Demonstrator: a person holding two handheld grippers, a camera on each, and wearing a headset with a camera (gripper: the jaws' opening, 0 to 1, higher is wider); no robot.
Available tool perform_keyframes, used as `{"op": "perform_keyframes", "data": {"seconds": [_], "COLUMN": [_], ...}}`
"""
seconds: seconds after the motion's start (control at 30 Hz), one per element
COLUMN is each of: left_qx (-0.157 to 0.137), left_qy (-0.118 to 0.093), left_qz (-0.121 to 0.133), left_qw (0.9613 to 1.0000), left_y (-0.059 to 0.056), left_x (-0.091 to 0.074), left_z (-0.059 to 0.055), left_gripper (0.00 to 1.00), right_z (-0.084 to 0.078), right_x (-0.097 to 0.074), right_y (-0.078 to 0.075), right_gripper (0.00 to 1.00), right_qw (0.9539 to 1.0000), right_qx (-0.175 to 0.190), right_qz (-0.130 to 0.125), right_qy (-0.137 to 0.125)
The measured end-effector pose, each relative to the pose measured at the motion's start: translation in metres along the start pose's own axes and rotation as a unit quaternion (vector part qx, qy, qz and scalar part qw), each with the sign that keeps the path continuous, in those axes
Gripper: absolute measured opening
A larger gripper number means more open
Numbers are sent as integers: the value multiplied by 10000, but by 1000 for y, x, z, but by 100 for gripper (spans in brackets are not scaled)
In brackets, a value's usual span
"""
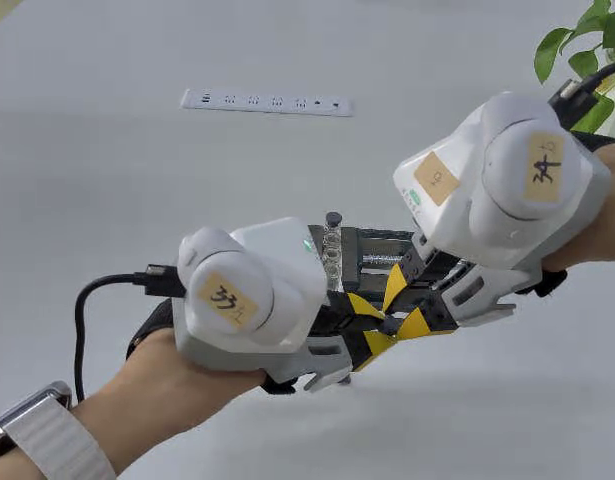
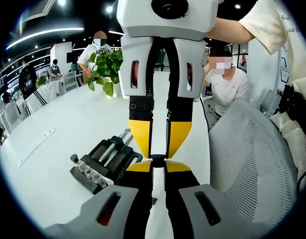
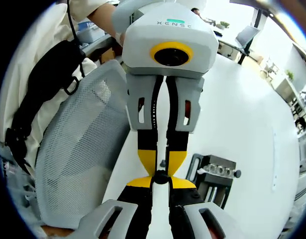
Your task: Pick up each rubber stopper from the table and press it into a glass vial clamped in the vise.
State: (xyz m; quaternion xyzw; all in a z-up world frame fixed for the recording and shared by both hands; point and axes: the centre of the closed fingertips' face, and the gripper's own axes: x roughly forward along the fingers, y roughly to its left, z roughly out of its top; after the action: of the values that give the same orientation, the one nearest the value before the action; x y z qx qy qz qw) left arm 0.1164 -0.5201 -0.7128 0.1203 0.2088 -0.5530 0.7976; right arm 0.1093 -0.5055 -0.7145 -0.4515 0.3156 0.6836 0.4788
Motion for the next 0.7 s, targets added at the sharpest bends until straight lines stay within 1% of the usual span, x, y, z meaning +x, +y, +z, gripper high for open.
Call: {"op": "perform_keyframes", "data": {"seconds": [0.13,0.2,0.23,0.3,0.33,0.4,0.5,0.57,0.6,0.7], "left_qx": [43,-20,-39,-73,-68,-36,-83,-73,-86,-227], "left_qy": [-91,-164,-191,-282,-313,-399,-484,-531,-564,-686], "left_qz": [23,37,41,65,91,187,237,272,282,327], "left_qw": [9999,9999,9998,9996,9994,9990,9985,9982,9980,9968], "left_y": [1,1,2,3,4,7,8,9,9,10], "left_x": [-2,-3,-3,-4,-5,-6,-7,-8,-8,-9], "left_z": [1,3,4,8,9,11,12,13,14,16], "left_gripper": [4,4,4,4,4,4,4,4,4,4], "right_z": [2,2,3,1,0,4,4,5,6,6], "right_x": [-2,-4,-5,-8,-10,-13,-20,-23,-24,-26], "right_y": [0,-1,-2,-7,-7,-6,-10,-11,-10,-9], "right_gripper": [7,8,9,17,18,14,12,9,9,9], "right_qw": [10000,9999,9999,9998,9998,9993,9990,9985,9983,9981], "right_qx": [-48,-66,-60,-39,-27,126,89,142,195,206], "right_qz": [-13,-25,-71,-167,-164,-110,-247,-251,-240,-236], "right_qy": [-57,-103,-139,-117,-128,-343,-372,-457,-498,-531]}}
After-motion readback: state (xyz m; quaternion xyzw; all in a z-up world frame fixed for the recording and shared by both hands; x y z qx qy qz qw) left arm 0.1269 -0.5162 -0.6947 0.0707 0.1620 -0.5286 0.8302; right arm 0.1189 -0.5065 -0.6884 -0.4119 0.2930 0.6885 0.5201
